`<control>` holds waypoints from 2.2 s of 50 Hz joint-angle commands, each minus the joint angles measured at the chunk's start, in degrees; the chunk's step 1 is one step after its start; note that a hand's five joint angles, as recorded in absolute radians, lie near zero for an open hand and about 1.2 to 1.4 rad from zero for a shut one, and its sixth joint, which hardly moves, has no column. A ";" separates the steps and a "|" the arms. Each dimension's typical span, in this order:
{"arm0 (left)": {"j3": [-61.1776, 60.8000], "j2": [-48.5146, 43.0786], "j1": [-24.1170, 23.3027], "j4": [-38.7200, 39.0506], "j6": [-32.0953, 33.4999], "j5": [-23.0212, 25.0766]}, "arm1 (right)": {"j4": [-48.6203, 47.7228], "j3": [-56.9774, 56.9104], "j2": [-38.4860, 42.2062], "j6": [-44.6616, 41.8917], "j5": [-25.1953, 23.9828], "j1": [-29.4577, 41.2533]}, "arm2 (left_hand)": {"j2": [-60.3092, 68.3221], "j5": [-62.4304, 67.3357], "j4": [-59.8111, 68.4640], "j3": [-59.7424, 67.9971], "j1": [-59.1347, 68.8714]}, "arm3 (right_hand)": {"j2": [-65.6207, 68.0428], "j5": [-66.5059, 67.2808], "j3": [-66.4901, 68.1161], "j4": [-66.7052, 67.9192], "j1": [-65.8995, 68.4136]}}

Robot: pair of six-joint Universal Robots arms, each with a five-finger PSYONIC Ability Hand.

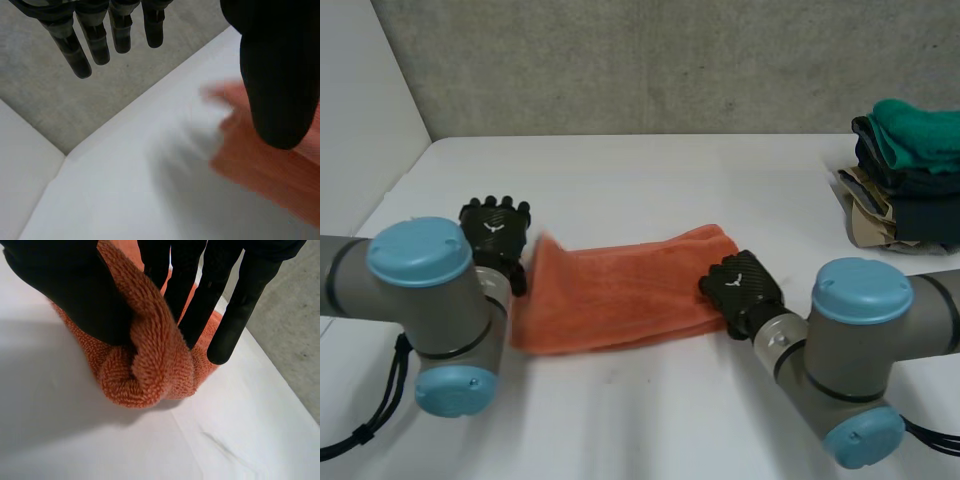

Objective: Fold the laundry.

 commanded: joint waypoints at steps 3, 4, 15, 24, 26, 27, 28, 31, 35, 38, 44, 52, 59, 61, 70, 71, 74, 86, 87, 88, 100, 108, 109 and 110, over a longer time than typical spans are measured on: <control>-5.90 10.50 -0.15 -0.19 -0.09 3.30 | 2.32 3.43 -3.56 -16.91 3.26 -6.54 | 0.08 -0.73 0.39 -0.31 1.01 | 12.57 13.65 12.05 11.48 18.08; -6.07 11.12 -0.06 -0.19 -0.18 3.57 | 1.97 3.08 -3.65 -19.19 3.96 -6.71 | 0.08 -0.73 0.39 -0.31 1.01 | 12.57 13.65 12.05 11.48 18.08; -6.34 13.76 -0.06 -0.10 -0.36 4.10 | -7.14 -2.99 -6.03 -24.04 0.12 8.64 | -0.08 -0.90 0.22 -0.48 0.85 | 12.57 13.65 12.05 11.48 18.08; -6.43 13.06 -0.41 -0.10 -0.36 4.10 | -16.57 2.02 2.06 -30.19 -12.91 18.86 | -0.42 -1.23 -0.12 -0.81 0.51 | 8.14 9.22 7.61 7.05 13.64; -6.08 12.97 -0.76 -0.01 -0.36 4.01 | -16.40 2.81 1.98 -31.16 -12.47 18.69 | -0.42 -1.23 -0.12 -0.81 0.51 | -7.47 -6.40 -8.00 -8.56 -1.97; -5.90 13.06 -1.02 -0.01 -0.44 4.01 | -16.31 3.69 1.71 -30.82 -11.86 18.43 | -0.42 -1.23 -0.12 -0.81 0.51 | -34.03 -32.95 -34.56 -35.12 -28.53; -5.64 12.97 -1.29 -0.01 -0.44 4.01 | -16.40 3.96 1.54 -30.29 -11.24 18.51 | -0.42 -1.23 -0.12 -0.81 0.51 | -50.95 -49.87 -51.47 -52.04 -45.45; -4.23 12.97 -3.39 0.17 -0.79 3.92 | -15.87 4.83 -0.56 -24.17 -8.87 17.99 | -0.25 -1.07 0.05 -0.65 0.68 | -57.43 -56.35 -57.95 -58.52 -51.92; -1.42 12.71 -6.21 0.25 -2.02 3.57 | -14.56 6.68 -10.55 -5.50 -9.39 12.12 | -0.25 -1.06 0.05 -0.65 0.68 | -57.43 -56.35 -57.95 -58.52 -51.92; 1.21 11.83 -8.40 0.17 -4.13 3.48 | -12.89 6.69 -14.71 9.04 -9.83 8.68 | 0.42 -0.39 0.72 0.03 1.35 | -57.43 -56.35 -57.95 -58.52 -51.92; 7.53 6.83 -14.37 -1.50 -9.66 3.39 | -0.16 0.98 -16.48 32.46 -10.45 1.29 | 0.92 0.11 1.23 0.53 1.85 | -57.43 -56.35 -57.95 -58.52 -51.92; 15.45 -4.41 -18.86 -9.66 -12.48 2.26 | 16.64 -11.32 -7.79 32.03 -10.44 -1.79 | 1.60 0.78 1.90 1.20 2.52 | -57.43 -56.35 -57.95 -58.52 -51.92; 15.11 -7.77 -19.04 -14.86 -12.84 -8.20 | 23.32 -21.35 1.53 31.85 -15.19 -1.70 | 1.94 1.12 2.24 1.54 2.87 | -57.43 -56.35 -57.95 -58.52 -51.92; 14.23 -7.86 -19.22 -15.13 -12.57 -9.78 | 24.29 -23.19 4.08 31.59 -17.82 -1.70 | 1.94 1.12 2.24 1.54 2.86 | -57.43 -56.35 -57.95 -58.52 -51.92; 10.54 -7.95 -18.78 -16.62 -12.13 -9.88 | 25.17 -25.57 10.76 23.78 -14.94 -1.09 | 2.78 1.96 3.08 2.38 3.71 | -57.43 -56.35 -57.95 -58.52 -51.92; 10.45 -8.03 -18.69 -16.97 -12.13 -9.79 | 25.35 -25.57 10.76 20.46 -12.75 -1.00 | 2.78 1.96 3.08 2.38 3.71 | -57.43 -56.35 -57.95 -58.52 -51.92; 10.36 -7.95 -18.08 -18.99 -12.22 -8.39 | 25.52 -25.66 10.33 15.78 -9.49 -0.74 | 2.78 1.96 3.08 2.38 3.71 | -57.43 -56.35 -57.95 -58.52 -51.92; 10.19 4.35 -12.11 -19.35 -12.40 6.63 | 15.17 -13.46 -2.06 11.38 -4.03 2.34 | 2.44 1.62 2.74 2.04 3.37 | -57.43 -56.35 -57.95 -58.52 -51.92; 10.10 6.79 -10.97 -19.35 -12.48 10.13 | 13.59 -11.62 -3.20 11.38 -4.12 2.60 | 2.61 1.79 2.91 2.21 3.54 | -57.43 -56.35 -57.95 -58.52 -51.92; 9.92 8.30 -10.17 -19.26 -12.48 12.42 | 12.09 -9.77 -4.34 11.38 -4.21 2.95 | 2.61 1.80 2.91 2.21 3.54 | -57.43 -56.35 -57.95 -58.52 -51.92; 6.93 17.19 -5.33 -19.78 -13.36 37.15 | -8.74 10.37 -7.35 6.81 -5.61 8.49 | 4.63 3.81 4.93 4.23 5.56 | -57.43 -56.35 -57.95 -58.52 -51.92; 6.67 16.40 -5.51 -19.52 -14.07 33.90 | -11.30 7.66 -0.67 3.55 -5.18 8.67 | 4.46 3.65 4.76 4.06 5.39 | -57.43 -56.35 -57.95 -58.52 -51.92; 6.58 16.40 -5.51 -19.35 -14.15 33.37 | -11.82 7.22 -0.23 3.55 -5.00 8.67 | 4.29 3.48 4.59 3.90 5.22 | -57.43 -56.35 -57.95 -58.52 -51.92; 6.58 16.40 -5.51 -19.35 -14.24 33.28 | -12.44 6.78 0.21 3.64 -5.00 8.67 | 4.29 3.48 4.59 3.90 5.22 | -57.43 -56.35 -57.95 -58.52 -51.92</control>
